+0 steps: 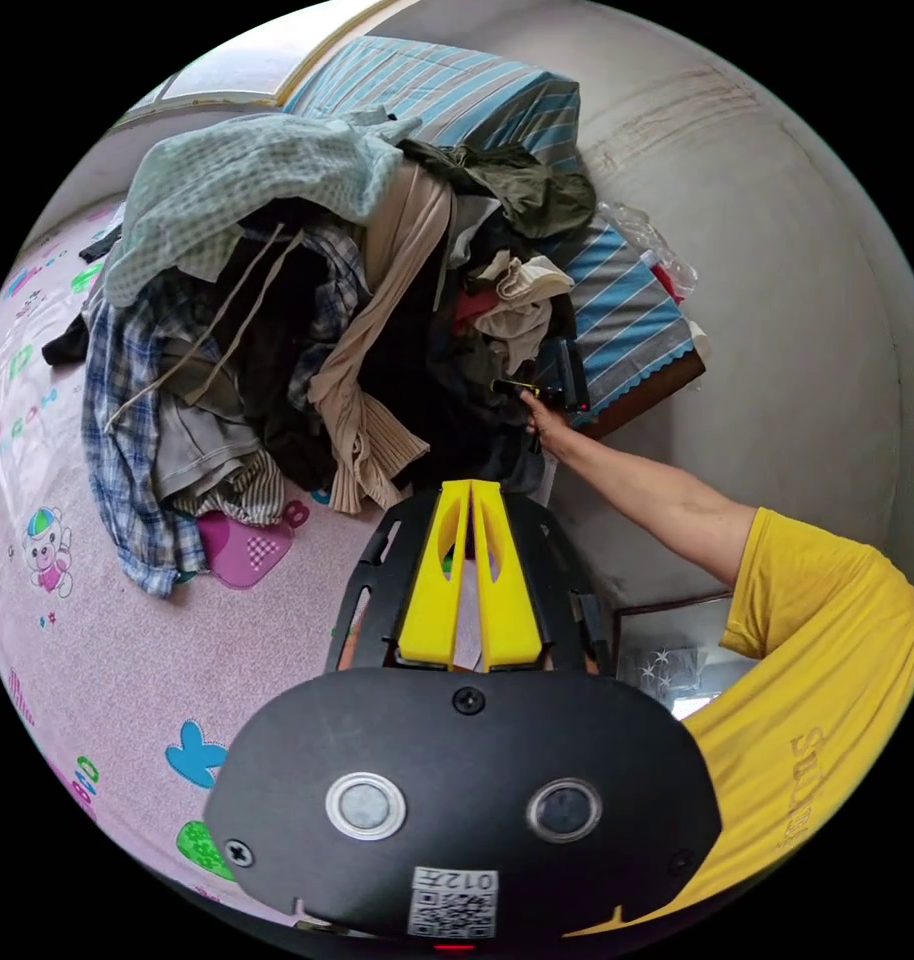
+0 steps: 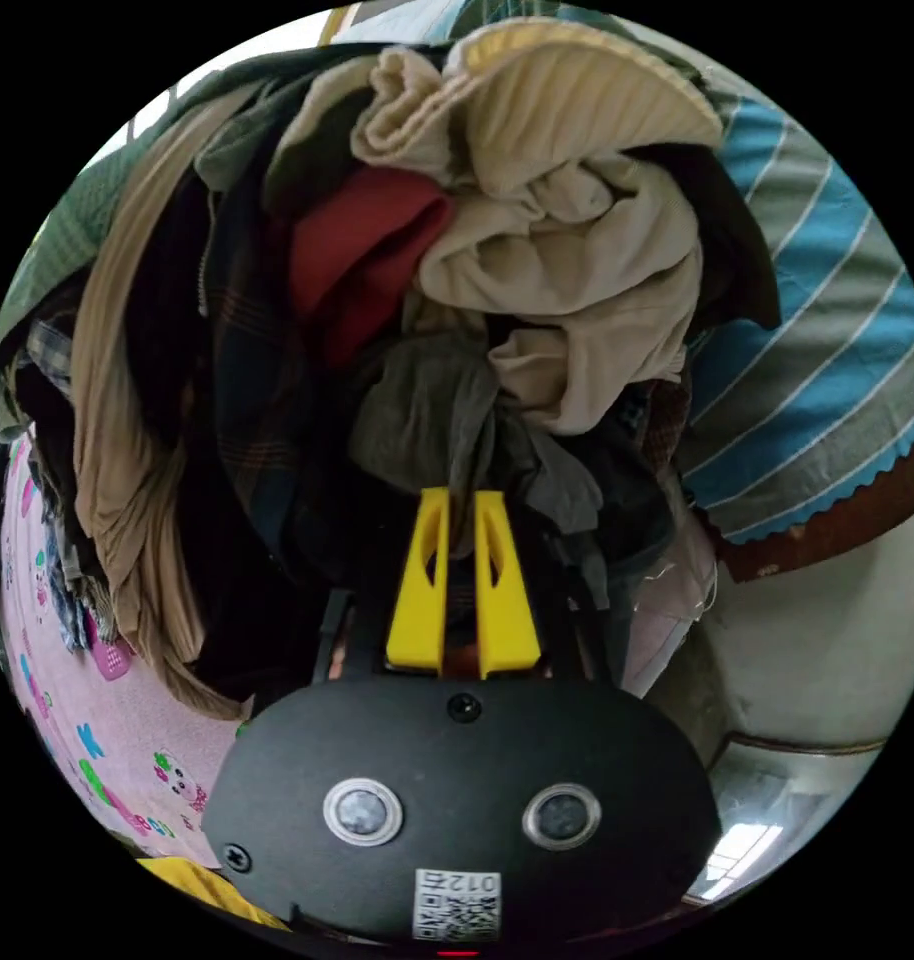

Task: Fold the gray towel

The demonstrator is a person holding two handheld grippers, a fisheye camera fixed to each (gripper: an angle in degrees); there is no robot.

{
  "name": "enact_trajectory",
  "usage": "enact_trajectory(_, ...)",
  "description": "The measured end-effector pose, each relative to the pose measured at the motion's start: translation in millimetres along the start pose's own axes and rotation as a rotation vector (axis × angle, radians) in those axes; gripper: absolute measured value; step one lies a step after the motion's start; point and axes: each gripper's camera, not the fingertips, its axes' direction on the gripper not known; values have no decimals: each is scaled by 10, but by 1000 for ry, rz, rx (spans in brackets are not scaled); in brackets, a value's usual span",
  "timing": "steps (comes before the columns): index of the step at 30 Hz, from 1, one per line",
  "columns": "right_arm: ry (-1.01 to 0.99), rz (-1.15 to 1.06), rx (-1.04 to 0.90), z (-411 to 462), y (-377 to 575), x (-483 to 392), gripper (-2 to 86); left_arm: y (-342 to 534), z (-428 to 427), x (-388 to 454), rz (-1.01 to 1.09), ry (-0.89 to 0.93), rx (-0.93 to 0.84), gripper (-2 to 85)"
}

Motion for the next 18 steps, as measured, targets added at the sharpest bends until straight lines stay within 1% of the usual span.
enact_trajectory(1, -10, 0, -41, 27, -56, 47, 30, -16, 33, -54, -1, 0, -10, 6)
enact_trajectory(3, -168, -24, -17, -82, -60, 113, 23, -100, 159, -272, -9, 6, -50, 9)
enact_trajectory(5, -456, -59, 105, -422, 82, 163, 18, -159, 235, -445, -29, 20, -66, 12)
enact_trajectory(6, -522, -77, 128, -511, 134, 161, 17, -193, 285, -577, -53, 38, -81, 15)
enact_trajectory(8, -765, -152, 185, -815, 385, 123, 14, -230, 353, -794, -116, 54, -100, 22)
enact_trajectory(11, -926, -218, 198, -1086, 713, 38, 13, -252, 469, -1167, -210, 145, -159, 49)
enact_trajectory(15, -1054, -187, 202, -1253, 1050, 70, 13, -169, 375, -1558, -271, 308, -216, 88)
enact_trajectory(18, -1128, -171, 216, -1387, 1267, 88, 13, -25, 143, -1690, -262, 343, -254, 107)
